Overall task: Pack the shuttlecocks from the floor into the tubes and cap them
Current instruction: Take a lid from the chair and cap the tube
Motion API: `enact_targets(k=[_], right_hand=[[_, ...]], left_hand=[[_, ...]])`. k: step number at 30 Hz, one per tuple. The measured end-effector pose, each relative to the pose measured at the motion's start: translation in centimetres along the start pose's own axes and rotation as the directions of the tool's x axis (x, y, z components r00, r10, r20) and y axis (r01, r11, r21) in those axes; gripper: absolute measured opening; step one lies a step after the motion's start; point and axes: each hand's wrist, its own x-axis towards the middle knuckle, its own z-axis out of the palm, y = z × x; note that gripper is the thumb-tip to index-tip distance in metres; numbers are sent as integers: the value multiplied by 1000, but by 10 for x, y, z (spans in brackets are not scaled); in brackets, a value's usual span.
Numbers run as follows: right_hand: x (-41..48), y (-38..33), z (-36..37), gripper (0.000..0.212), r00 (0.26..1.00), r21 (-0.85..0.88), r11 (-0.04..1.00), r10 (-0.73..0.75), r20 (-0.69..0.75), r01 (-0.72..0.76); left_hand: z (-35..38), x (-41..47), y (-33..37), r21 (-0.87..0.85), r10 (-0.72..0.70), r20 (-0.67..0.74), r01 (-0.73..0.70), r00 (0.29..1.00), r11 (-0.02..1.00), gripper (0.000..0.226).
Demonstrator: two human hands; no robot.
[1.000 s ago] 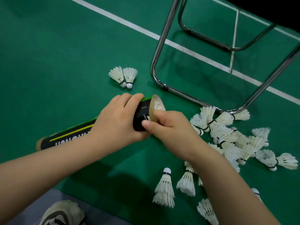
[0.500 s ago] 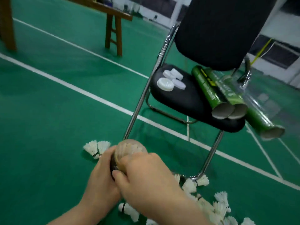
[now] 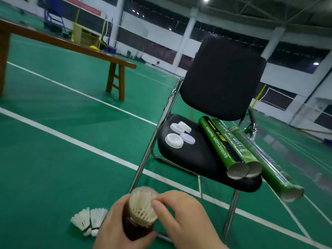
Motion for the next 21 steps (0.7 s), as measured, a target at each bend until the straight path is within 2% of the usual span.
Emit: enact_targets(k=[6,9,21], right_hand=[[17,10,4,59,987,127,991,68,-148,-49],[21,12,4,55,982,121,992,61,-179,-40],[8,19,16,58,987,153,986,91,-136,-70]], left_hand=[[10,30,5,-8,128,-4,-128,992,992,75],[12,34,5,3,110,-11,-110,994,994,74],[18,22,-4,47,113,11,-113,994,992,72]])
